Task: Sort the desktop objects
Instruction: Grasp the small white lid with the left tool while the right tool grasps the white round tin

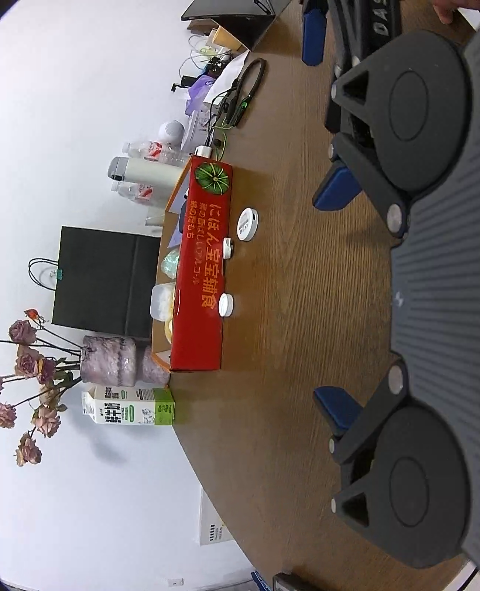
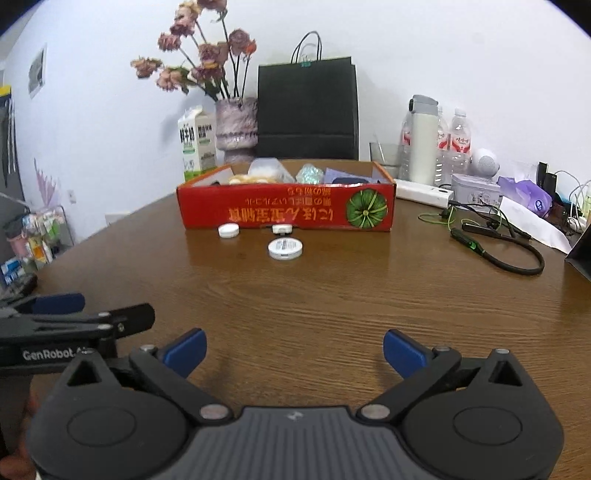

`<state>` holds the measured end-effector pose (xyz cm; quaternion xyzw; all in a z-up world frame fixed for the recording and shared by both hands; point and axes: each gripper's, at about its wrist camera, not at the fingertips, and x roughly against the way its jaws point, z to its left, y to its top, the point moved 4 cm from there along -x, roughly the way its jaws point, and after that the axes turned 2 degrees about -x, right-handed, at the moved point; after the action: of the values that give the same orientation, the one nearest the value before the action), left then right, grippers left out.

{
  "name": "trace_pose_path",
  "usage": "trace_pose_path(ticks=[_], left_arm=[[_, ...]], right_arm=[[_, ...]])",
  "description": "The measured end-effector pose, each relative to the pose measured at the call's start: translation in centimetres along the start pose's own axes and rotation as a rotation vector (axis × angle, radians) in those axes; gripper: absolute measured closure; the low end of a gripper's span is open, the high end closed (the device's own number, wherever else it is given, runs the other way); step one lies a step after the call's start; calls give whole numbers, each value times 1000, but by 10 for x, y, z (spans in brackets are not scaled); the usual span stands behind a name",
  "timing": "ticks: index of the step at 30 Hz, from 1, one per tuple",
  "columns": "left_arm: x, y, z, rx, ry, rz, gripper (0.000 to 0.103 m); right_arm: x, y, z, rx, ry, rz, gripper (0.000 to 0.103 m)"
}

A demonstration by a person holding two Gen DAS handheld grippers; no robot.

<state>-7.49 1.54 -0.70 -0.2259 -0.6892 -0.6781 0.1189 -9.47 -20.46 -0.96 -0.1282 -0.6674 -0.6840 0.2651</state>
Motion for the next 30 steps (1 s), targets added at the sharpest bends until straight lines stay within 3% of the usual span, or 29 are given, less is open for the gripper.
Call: trace_pose_path(ticks=[15, 22, 30], left_arm=[[-7, -3, 5, 8, -3, 8, 0], [-15, -1, 9, 37, -47, 93, 0], [-38, 27, 23, 34, -70, 95, 0]], right_arm=[[-13, -1, -13, -46, -11, 48, 1], [-19, 9, -15, -56, -19, 48, 1], [-49, 33, -11, -73, 104, 63, 6]])
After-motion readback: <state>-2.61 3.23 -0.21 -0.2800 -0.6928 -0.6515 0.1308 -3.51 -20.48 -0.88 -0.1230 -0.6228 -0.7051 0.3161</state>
